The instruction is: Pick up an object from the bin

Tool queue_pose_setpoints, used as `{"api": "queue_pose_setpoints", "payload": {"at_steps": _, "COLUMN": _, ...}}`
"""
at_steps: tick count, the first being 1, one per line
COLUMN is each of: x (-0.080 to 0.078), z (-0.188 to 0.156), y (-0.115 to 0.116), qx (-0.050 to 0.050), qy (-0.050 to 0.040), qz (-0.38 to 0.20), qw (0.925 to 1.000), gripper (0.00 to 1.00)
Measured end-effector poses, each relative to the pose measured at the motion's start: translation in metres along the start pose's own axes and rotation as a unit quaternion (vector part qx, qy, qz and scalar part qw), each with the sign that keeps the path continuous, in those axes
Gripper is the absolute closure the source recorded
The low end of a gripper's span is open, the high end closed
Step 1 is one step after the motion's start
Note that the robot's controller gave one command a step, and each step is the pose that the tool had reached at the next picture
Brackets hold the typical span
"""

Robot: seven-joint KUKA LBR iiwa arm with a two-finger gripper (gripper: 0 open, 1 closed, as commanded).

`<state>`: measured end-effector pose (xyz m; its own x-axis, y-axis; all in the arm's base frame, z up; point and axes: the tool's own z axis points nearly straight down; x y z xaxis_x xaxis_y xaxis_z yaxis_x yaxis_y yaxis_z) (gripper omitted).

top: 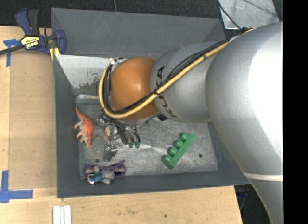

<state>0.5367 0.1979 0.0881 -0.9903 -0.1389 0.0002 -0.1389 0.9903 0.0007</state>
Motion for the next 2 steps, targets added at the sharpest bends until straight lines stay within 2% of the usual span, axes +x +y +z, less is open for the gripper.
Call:
{"api": "queue_pose_setpoints", "payload": {"at_steps": 1, "x": -0.008, "z": -0.006, "y": 0.016, "qx": 0.0, "qy": -0.0008, "qz": 0.157, "qw": 0.9876, "gripper": 0.0}}
{"api": "queue_pose_setpoints", "payload": {"at_steps": 2, "x": 0.004, "z": 0.001, "y": 0.021, "qx": 0.0, "qy": -0.0007, "qz": 0.229, "qw": 0.9735, "gripper": 0.0}}
